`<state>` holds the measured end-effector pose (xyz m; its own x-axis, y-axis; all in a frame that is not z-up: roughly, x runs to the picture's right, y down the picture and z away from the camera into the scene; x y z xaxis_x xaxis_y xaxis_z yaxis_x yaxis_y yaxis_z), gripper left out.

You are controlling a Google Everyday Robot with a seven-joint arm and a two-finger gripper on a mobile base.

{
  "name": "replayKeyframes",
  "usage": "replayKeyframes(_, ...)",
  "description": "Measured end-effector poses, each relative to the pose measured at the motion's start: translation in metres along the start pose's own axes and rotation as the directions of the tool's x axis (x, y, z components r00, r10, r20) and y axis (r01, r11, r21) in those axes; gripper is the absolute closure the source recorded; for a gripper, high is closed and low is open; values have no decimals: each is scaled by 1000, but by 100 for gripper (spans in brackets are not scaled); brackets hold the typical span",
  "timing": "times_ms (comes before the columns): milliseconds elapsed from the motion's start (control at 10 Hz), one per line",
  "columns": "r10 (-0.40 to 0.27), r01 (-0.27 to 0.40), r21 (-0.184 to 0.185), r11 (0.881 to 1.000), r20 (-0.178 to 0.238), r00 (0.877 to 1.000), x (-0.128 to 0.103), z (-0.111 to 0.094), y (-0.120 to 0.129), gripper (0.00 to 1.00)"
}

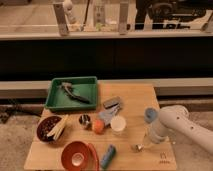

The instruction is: Place fork in red bowl

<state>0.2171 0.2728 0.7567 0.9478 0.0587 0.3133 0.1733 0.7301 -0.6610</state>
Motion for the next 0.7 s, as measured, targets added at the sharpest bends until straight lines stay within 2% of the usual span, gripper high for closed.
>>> replayKeyframes(200,0,0,13,1000,-2,1000,-11,-19,-9,97)
replayKeyframes(400,-34,35,17,999,-11,999,-32,-33,-23,97)
replayKeyframes(700,-55,55,15,998,-38,998,-55,-44,-36,97)
